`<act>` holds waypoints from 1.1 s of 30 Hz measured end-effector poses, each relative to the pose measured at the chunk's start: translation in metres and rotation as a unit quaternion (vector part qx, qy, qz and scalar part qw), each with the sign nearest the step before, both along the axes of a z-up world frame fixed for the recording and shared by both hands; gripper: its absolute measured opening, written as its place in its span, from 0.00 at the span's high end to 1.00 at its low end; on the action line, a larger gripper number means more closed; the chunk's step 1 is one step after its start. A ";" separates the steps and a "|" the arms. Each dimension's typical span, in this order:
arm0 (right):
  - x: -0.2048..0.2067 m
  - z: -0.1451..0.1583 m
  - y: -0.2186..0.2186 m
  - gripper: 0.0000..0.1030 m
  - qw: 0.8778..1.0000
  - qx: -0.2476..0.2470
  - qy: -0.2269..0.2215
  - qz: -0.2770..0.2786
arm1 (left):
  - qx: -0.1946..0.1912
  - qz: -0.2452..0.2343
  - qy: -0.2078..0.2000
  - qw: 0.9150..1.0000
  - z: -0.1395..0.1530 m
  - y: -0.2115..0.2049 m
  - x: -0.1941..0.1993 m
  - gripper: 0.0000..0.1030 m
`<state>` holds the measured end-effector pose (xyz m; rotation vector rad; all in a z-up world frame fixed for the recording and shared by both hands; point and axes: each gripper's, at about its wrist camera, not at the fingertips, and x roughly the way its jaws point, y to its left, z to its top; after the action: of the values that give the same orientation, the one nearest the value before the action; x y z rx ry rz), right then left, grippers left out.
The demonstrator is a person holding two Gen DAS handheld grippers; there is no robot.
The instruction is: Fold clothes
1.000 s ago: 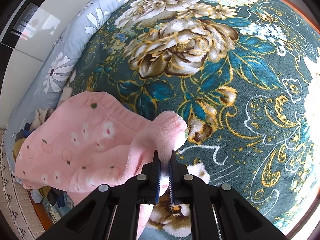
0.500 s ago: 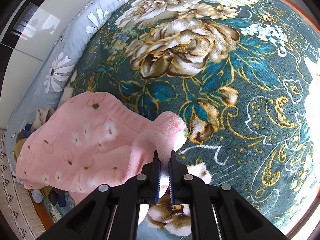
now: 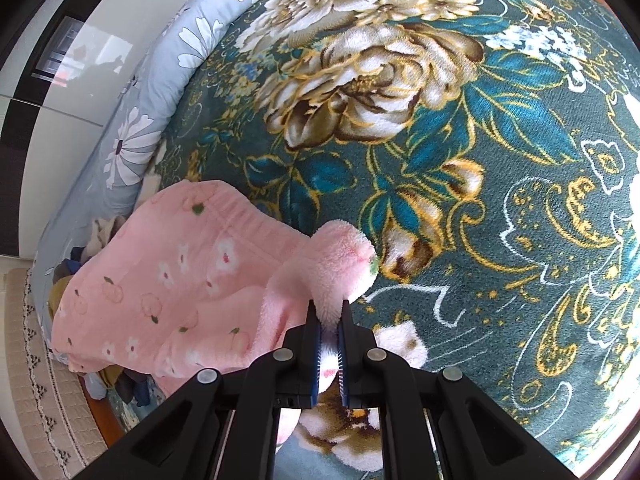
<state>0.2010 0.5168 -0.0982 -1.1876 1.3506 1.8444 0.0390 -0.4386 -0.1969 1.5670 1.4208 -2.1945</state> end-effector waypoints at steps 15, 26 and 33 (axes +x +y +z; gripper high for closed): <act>-0.017 0.079 0.004 0.96 0.985 0.041 0.153 0.062 | -0.166 0.027 0.139 0.976 0.124 0.028 -0.034 0.97; 0.093 0.006 0.023 0.99 0.991 0.002 0.136 -0.017 | -0.135 0.090 -0.012 0.987 0.034 0.011 0.033 0.97; 0.055 -0.032 -0.005 0.55 0.986 -0.076 0.148 0.019 | -0.117 0.102 0.013 0.988 0.040 0.009 0.039 0.97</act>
<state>0.2564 0.5119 -0.1300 -1.0485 1.6661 2.0366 0.0779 -0.4291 -0.1565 1.2617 1.2171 -2.1749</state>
